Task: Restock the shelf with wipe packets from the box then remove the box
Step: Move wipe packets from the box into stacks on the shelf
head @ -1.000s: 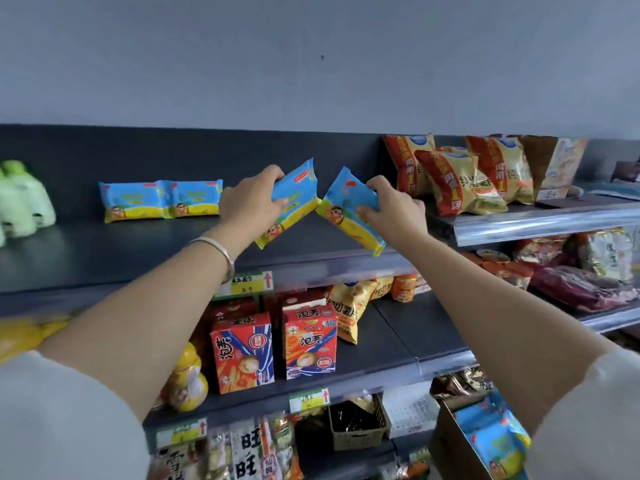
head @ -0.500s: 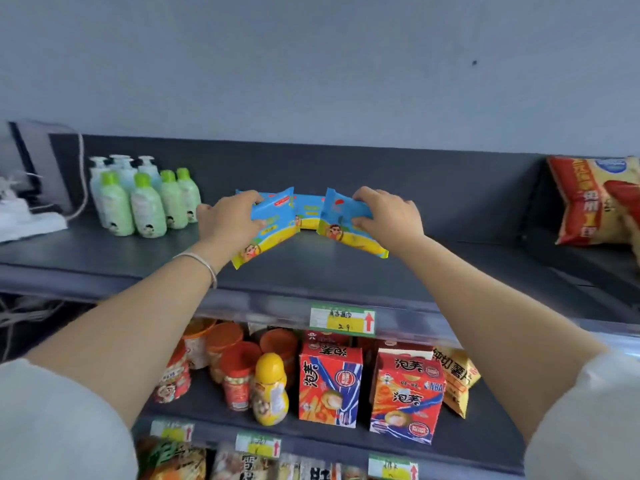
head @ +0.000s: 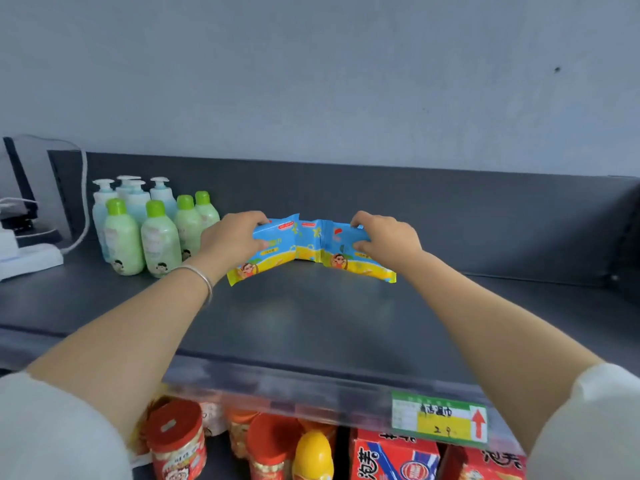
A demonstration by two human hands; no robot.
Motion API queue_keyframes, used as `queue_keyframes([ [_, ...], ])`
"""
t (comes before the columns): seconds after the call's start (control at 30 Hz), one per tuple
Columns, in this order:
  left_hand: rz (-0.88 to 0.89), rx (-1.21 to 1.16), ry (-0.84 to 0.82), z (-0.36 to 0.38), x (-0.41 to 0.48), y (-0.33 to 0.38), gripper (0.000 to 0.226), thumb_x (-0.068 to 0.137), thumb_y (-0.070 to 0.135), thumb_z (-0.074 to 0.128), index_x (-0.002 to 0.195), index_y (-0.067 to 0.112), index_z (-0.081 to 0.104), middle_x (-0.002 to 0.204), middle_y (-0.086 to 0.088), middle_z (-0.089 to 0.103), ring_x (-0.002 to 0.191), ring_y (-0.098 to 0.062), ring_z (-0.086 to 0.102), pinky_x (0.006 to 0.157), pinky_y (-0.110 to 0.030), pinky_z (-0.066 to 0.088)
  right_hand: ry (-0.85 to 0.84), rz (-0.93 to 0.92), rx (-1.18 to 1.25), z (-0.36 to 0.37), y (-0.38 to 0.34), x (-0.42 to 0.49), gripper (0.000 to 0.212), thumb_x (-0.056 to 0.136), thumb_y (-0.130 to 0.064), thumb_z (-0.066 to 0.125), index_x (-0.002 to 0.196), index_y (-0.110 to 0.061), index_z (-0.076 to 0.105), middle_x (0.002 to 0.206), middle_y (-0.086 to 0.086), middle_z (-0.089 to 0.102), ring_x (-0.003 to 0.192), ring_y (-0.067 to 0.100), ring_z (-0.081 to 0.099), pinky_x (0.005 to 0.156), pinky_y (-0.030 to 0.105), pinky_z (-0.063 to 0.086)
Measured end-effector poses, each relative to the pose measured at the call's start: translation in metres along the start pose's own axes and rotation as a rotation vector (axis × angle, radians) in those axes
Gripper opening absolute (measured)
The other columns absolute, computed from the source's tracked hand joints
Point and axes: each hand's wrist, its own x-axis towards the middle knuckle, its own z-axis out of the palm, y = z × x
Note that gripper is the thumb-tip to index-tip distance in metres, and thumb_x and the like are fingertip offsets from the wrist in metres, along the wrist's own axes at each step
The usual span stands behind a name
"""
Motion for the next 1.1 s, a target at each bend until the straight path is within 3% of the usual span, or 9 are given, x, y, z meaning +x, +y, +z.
queue_keyframes([
  [0.1,0.051,-0.070,-0.078,0.011,0.029,-0.008,0.034,0.082,0.032,0.067,0.115,0.032,0.057,0.116,0.009,0.063,0.101,-0.020,0.059,0.078,-0.032,0.047,-0.023,0.035,-0.029,0.010,-0.002,0.017,0.029,0.090,-0.028,0.056,0.118,-0.022,0.048,0.106,0.000,0.063,0.095,0.024,0.055,0.080,0.035,0.036],
  [0.27,0.216,0.064,-0.144,0.035,0.062,-0.013,0.037,0.085,0.033,0.065,0.120,0.028,0.055,0.125,0.007,0.059,0.116,-0.019,0.052,0.093,-0.034,0.033,-0.073,0.098,-0.044,0.029,0.006,0.032,0.030,0.090,-0.033,0.057,0.117,-0.024,0.048,0.111,0.000,0.061,0.105,0.023,0.048,0.091,0.040,0.033],
  [0.57,0.310,0.095,-0.211,0.053,0.093,-0.020,0.033,0.086,0.039,0.063,0.118,0.035,0.054,0.116,0.012,0.059,0.113,-0.013,0.044,0.090,-0.036,0.025,-0.153,0.049,-0.012,0.040,0.010,0.058,0.030,0.091,-0.034,0.057,0.118,-0.025,0.048,0.117,-0.002,0.060,0.110,0.022,0.044,0.094,0.041,0.030],
  [0.7,0.328,0.153,-0.202,0.056,0.099,-0.022,0.031,0.089,0.038,0.060,0.118,0.037,0.052,0.112,0.010,0.057,0.111,-0.014,0.044,0.090,-0.037,0.026,-0.094,0.021,-0.072,0.047,0.007,0.065,0.036,0.089,-0.035,0.057,0.123,-0.027,0.050,0.123,-0.002,0.053,0.114,0.023,0.044,0.095,0.042,0.032],
  [0.9,0.369,0.169,-0.180,0.068,0.100,-0.012,0.051,0.087,0.024,0.060,0.133,0.034,0.041,0.128,0.003,0.045,0.117,-0.020,0.041,0.095,-0.037,0.033,-0.033,-0.067,-0.225,0.058,0.010,0.062,0.056,0.086,-0.037,0.061,0.137,-0.028,0.039,0.127,0.001,0.043,0.114,0.025,0.043,0.090,0.037,0.038],
  [1.1,0.477,0.271,-0.103,0.077,0.093,-0.007,0.067,0.079,0.033,0.071,0.136,0.026,0.035,0.127,0.002,0.043,0.116,-0.020,0.041,0.094,-0.033,0.034,0.047,-0.092,-0.290,0.063,0.010,0.058,0.053,0.088,-0.037,0.061,0.135,-0.023,0.041,0.124,0.002,0.046,0.110,0.025,0.046,0.087,0.035,0.041],
])
